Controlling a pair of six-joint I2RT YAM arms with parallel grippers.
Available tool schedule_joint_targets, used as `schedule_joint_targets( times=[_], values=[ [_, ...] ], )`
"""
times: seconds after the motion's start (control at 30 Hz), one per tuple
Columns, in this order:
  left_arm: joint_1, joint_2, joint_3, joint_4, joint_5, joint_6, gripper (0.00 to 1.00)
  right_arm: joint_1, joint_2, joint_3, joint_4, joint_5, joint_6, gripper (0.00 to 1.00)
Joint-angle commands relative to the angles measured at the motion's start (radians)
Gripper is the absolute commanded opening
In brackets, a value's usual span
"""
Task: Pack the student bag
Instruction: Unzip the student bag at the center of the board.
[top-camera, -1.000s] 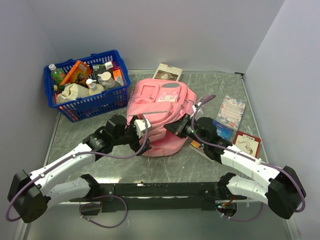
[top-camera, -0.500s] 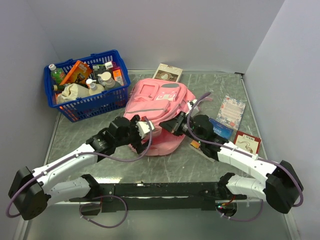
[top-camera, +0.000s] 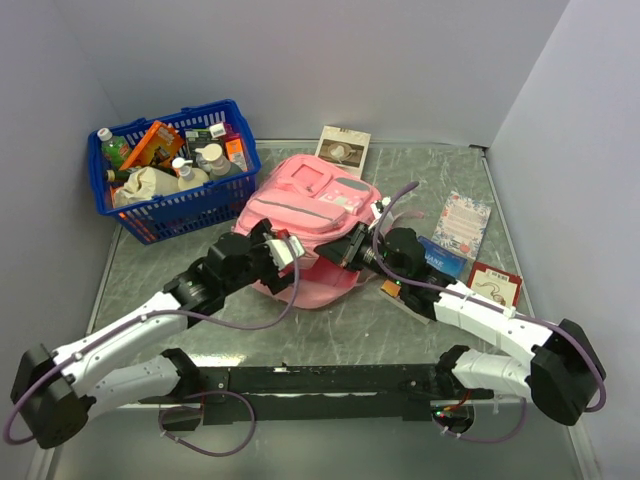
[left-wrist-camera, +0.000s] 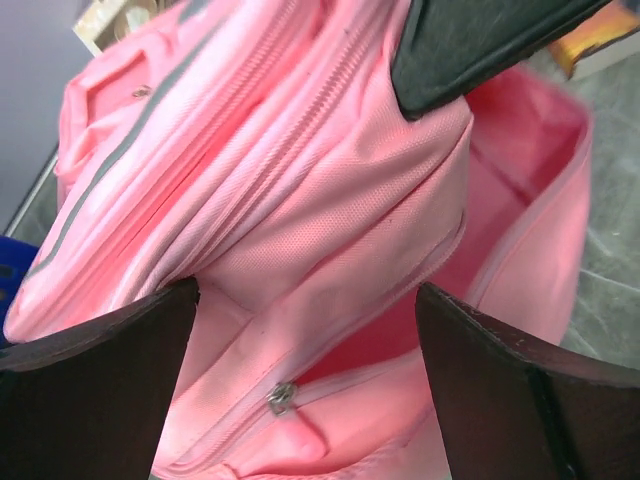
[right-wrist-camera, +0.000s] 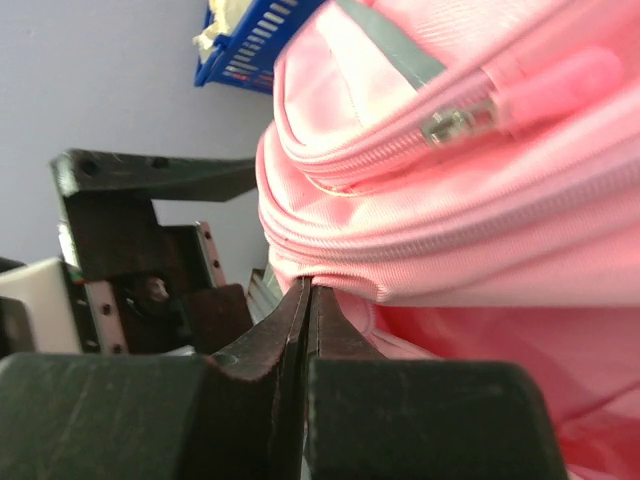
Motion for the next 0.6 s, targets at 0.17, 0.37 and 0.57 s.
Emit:
schedule_joint_targets(
  times=[0.17,0.37,0.57],
  values=[
    [-0.002,-0.19,0.067,-0.035,0.116,0.018,0.96,0.034,-0.066,0.084,-0.001,-0.161,-0.012,0.0],
    [-0.005,-0.161,0.031,-0.041,0.246,0.124,0.96,0.032,-0.076,0.093,-0.006,-0.173,-0.018,0.0],
    [-0.005,-0.009,0.131,-0.254,0.366,0.167,0.96,0.035,-0.096,0.087,-0.012,-0.17,-0.035,0.0]
  ],
)
